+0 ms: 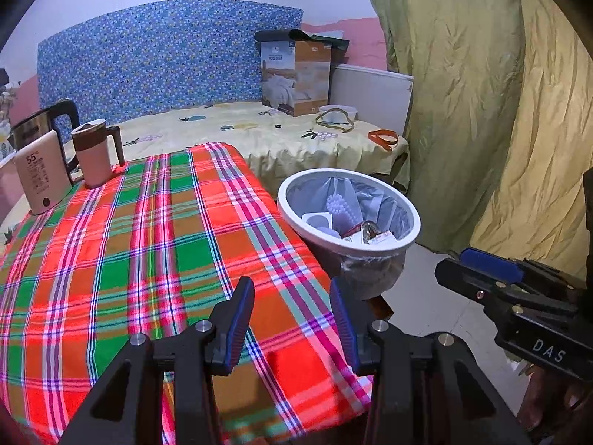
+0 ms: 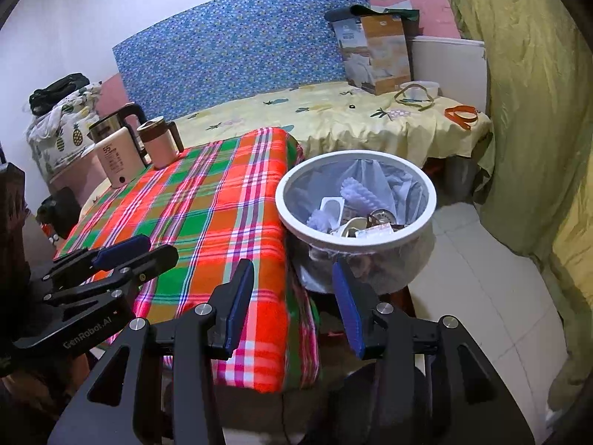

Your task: Collect trash

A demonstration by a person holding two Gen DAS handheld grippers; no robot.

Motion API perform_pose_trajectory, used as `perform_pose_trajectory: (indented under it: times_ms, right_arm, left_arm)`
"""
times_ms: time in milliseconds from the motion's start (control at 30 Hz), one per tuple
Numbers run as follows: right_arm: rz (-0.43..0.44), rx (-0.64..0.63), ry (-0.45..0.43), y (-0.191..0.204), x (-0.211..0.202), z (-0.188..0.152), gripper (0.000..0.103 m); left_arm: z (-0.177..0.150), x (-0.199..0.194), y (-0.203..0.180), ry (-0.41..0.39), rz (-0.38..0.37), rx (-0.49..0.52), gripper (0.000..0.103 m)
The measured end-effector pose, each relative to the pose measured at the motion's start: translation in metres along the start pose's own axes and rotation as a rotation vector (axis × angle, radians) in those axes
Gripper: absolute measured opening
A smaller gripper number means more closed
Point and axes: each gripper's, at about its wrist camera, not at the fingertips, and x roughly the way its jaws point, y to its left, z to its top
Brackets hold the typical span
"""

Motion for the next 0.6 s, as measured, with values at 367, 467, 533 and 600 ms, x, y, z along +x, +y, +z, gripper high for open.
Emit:
perform_pose_trajectory:
  times_ms: [367, 467, 533, 600]
  right_arm:
    - [-0.017, -0.029, -0.014, 0.01, -0.011, -0.007, 0.046]
    - [-0.019, -0.029, -0.017, 0.01, -0.012, -0.007, 0.046]
    - [-0.02, -0.031, -0.017, 0.01, -0.012, -0.008, 0.046]
    - [-0.018, -0.031, -0.016, 0.011, -0.012, -0.007, 0.046]
  left_arm:
    - [-0.015, -0.016, 0.0, -0.003, 0.004, -0.011, 0.042]
    - [-0.016, -0.019, 0.001, -0.004, 0.006, -0.016, 0.042]
    - [-0.017, -0.02, 0.001, -0.004, 0.007, -0.017, 0.042]
    - [-0.018, -0.021, 0.0, -0.004, 0.007, -0.016, 0.042]
